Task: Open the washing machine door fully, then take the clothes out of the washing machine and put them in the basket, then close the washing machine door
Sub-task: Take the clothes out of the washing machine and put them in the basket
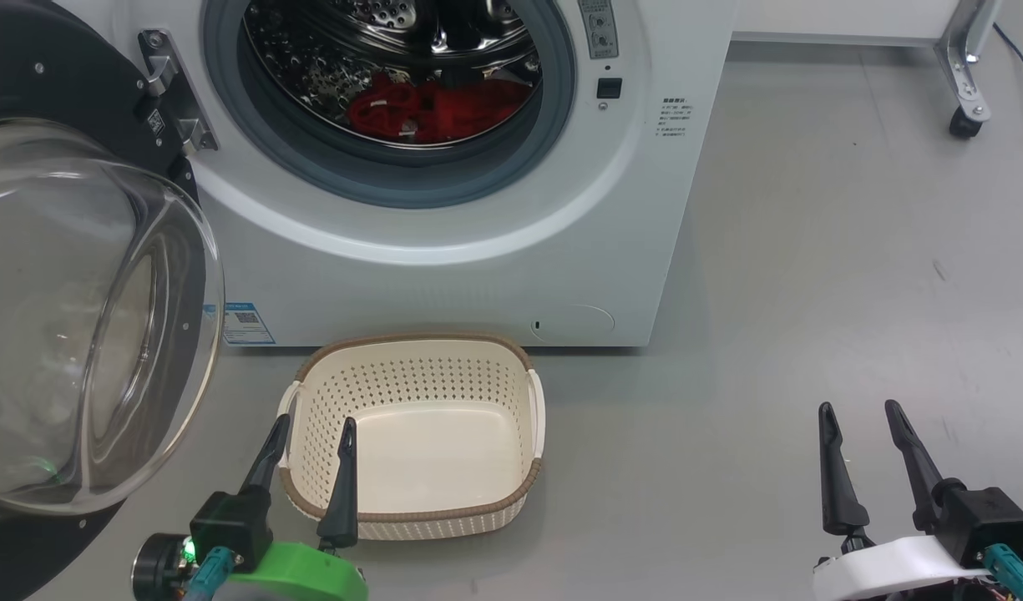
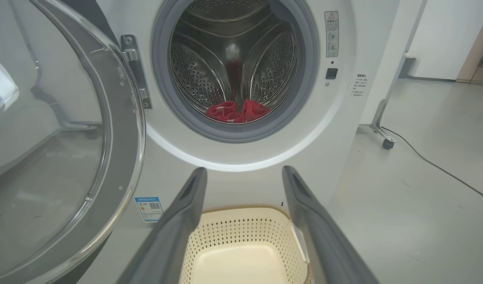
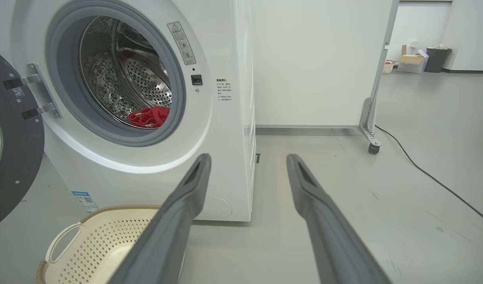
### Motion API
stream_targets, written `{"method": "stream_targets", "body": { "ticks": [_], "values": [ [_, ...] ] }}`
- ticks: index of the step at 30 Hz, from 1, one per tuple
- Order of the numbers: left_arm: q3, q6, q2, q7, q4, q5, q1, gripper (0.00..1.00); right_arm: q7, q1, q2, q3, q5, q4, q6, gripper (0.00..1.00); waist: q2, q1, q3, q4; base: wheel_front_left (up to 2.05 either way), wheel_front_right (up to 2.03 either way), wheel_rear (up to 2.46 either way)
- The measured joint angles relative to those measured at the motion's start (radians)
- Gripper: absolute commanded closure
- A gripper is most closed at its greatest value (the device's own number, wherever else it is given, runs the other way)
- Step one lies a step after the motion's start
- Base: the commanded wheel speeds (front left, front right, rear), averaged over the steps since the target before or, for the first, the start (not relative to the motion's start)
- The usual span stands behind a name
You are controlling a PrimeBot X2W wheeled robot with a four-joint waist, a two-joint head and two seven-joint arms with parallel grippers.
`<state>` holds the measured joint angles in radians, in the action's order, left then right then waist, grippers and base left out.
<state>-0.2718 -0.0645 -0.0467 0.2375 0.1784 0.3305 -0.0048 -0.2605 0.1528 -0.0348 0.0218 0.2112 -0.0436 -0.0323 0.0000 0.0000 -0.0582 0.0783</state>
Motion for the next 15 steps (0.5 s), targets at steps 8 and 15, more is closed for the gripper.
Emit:
{"method": "stream_targets", "body": {
  "ticks": [8, 15],
  "values": [
    [0.000, 0.000, 0.000, 0.000, -0.001, 0.000, 0.000, 0.00, 0.000, 0.000, 0.000, 0.002, 0.002, 0.000, 0.001, 0.00, 0.0000, 0.0000, -0.005, -0.005, 0.74, -0.74, 0.00],
    [0.002, -0.005, -0.001, 0.000, -0.001, -0.017, 0.000, 0.00, 0.000, 0.000, 0.000, 0.004, 0.011, 0.000, 0.001, 0.00, 0.0000, 0.0000, -0.005, -0.005, 0.93, -0.93, 0.00]
  ]
}}
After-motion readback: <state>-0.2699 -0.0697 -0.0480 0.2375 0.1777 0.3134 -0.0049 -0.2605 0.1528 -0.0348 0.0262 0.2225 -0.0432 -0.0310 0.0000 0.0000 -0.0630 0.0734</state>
